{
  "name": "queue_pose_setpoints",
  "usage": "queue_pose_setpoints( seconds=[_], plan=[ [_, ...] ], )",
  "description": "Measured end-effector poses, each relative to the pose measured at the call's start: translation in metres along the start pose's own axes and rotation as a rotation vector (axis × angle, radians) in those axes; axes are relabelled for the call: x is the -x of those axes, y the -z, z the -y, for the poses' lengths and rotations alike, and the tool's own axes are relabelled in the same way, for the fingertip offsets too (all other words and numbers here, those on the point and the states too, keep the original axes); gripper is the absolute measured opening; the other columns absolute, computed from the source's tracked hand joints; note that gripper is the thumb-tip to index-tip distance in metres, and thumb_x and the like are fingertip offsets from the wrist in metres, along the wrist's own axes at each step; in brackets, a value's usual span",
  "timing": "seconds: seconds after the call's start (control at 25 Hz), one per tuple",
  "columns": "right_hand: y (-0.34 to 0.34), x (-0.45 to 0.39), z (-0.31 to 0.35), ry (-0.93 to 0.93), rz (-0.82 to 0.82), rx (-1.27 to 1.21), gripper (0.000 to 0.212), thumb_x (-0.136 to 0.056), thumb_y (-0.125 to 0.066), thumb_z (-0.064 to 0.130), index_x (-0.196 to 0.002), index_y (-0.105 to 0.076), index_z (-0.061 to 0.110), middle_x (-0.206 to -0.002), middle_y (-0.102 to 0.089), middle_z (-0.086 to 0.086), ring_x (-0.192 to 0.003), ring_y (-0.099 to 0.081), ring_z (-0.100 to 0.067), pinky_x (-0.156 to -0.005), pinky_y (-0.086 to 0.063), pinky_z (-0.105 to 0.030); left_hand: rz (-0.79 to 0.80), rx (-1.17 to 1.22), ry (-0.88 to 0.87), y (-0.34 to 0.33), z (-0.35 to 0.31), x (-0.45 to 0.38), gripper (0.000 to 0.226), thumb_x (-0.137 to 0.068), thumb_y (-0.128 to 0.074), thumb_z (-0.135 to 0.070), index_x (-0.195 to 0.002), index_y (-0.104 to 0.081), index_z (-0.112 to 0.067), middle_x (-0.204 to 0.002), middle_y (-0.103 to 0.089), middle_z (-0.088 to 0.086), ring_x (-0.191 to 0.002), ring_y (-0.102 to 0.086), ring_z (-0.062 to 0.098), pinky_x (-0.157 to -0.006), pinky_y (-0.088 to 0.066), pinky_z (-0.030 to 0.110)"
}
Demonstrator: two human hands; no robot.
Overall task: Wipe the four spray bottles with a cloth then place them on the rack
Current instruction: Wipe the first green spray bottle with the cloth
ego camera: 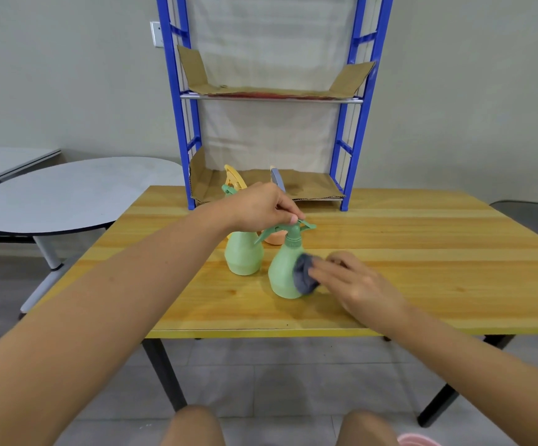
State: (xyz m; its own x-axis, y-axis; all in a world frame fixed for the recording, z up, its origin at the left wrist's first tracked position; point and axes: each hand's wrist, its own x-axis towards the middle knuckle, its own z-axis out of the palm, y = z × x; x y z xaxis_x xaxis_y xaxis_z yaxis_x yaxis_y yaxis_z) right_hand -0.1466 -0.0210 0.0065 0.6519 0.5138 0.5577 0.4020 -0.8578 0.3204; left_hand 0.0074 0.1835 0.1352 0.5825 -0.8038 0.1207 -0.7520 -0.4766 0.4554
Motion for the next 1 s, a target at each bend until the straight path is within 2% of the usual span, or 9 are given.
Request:
queue_pose_setpoints(
  seconds=[0.12, 0.32, 0.4, 0.52, 0.6, 0.72, 0.8, 0.92, 1.0],
  plan=[
    [0.008, -0.037, 0.007, -0.029, -0.128, 0.040, 0.035, -0.092, -0.054, -0.008, -0.122, -0.064, 0.004, -0.129, -0.061, -0.006, -0.106, -0.054, -0.030, -0.086, -0.050, -0.034, -0.008, 0.015, 0.007, 0.000, 0.000, 0.001, 0.022, -0.099, -0.067, -0.029, -0.118, -0.077, -0.029, -0.119, -0.075, -0.009, -0.109, -0.066, 0.007, -0.100, -0.053, 0.034],
    [-0.008, -0.029, 0.052, 0.302, 0.170, 0.191, 0.029, -0.090, -0.045, 0.000, -0.108, -0.066, 0.006, -0.114, -0.062, -0.008, -0.092, -0.055, -0.026, -0.083, -0.045, -0.032, -0.004, 0.027, 0.026, 0.000, 0.001, 0.001, 0.021, -0.099, -0.066, -0.030, -0.117, -0.077, -0.029, -0.118, -0.074, -0.010, -0.105, -0.067, 0.009, -0.097, -0.055, 0.036],
    [-0.004, -0.044, 0.045, 0.157, 0.135, 0.142, 0.030, -0.085, -0.052, 0.001, -0.111, -0.065, 0.007, -0.115, -0.062, -0.007, -0.090, -0.054, -0.027, -0.080, -0.046, -0.030, -0.009, 0.026, 0.017, -0.001, 0.000, 0.001, 0.021, -0.099, -0.066, -0.030, -0.116, -0.078, -0.029, -0.117, -0.074, -0.010, -0.104, -0.067, 0.008, -0.097, -0.054, 0.034],
    [0.005, -0.069, 0.041, -0.008, 0.013, 0.142, 0.033, -0.091, -0.038, 0.000, -0.108, -0.066, 0.005, -0.111, -0.063, -0.009, -0.089, -0.052, -0.029, -0.080, -0.046, -0.033, -0.028, 0.030, 0.006, -0.002, 0.001, 0.003, 0.022, -0.098, -0.066, -0.030, -0.116, -0.078, -0.028, -0.117, -0.075, -0.010, -0.100, -0.066, 0.005, -0.087, -0.052, 0.025],
    [-0.009, -0.056, 0.056, 0.129, 0.110, 0.215, 0.035, -0.090, -0.033, 0.000, -0.100, -0.066, 0.007, -0.102, -0.062, -0.007, -0.087, -0.052, -0.027, -0.079, -0.042, -0.031, -0.018, 0.055, 0.014, -0.003, 0.002, 0.003, 0.022, -0.099, -0.066, -0.030, -0.117, -0.078, -0.028, -0.118, -0.074, -0.009, -0.096, -0.066, 0.005, -0.082, -0.051, 0.023],
    [-0.016, -0.030, 0.065, 0.276, 0.248, 0.193, 0.033, -0.091, -0.037, 0.000, -0.103, -0.066, 0.009, -0.108, -0.061, -0.005, -0.091, -0.055, -0.025, -0.080, -0.047, -0.031, -0.006, 0.063, 0.018, -0.002, 0.002, 0.003, 0.021, -0.099, -0.065, -0.031, -0.117, -0.077, -0.029, -0.119, -0.074, -0.008, -0.100, -0.068, 0.008, -0.092, -0.056, 0.033],
    [-0.005, -0.037, 0.047, 0.158, 0.152, 0.113, 0.028, -0.092, -0.045, 0.002, -0.111, -0.065, 0.008, -0.116, -0.062, -0.004, -0.095, -0.054, -0.028, -0.077, -0.051, -0.033, -0.005, 0.083, 0.018, -0.002, 0.003, 0.003, 0.022, -0.099, -0.066, -0.031, -0.116, -0.078, -0.028, -0.121, -0.073, -0.008, -0.104, -0.067, 0.008, -0.097, -0.055, 0.037],
    [0.013, -0.048, 0.022, -0.025, -0.080, 0.073, 0.037, -0.101, -0.034, 0.002, -0.119, -0.066, 0.003, -0.126, -0.063, -0.006, -0.104, -0.052, -0.029, -0.090, -0.044, -0.028, 0.007, 0.092, 0.014, -0.001, 0.002, 0.002, 0.022, -0.098, -0.067, -0.032, -0.117, -0.078, -0.028, -0.122, -0.073, -0.008, -0.109, -0.067, 0.009, -0.101, -0.054, 0.039],
    [0.001, -0.032, 0.027, 0.001, -0.074, 0.064, 0.037, -0.103, -0.034, 0.005, -0.119, -0.067, 0.004, -0.129, -0.060, -0.004, -0.106, -0.051, -0.027, -0.090, -0.047, -0.026, 0.005, 0.093, 0.025, -0.001, 0.002, 0.002, 0.022, -0.098, -0.066, -0.032, -0.116, -0.078, -0.029, -0.121, -0.073, -0.009, -0.107, -0.067, 0.009, -0.100, -0.055, 0.040]
  ],
)
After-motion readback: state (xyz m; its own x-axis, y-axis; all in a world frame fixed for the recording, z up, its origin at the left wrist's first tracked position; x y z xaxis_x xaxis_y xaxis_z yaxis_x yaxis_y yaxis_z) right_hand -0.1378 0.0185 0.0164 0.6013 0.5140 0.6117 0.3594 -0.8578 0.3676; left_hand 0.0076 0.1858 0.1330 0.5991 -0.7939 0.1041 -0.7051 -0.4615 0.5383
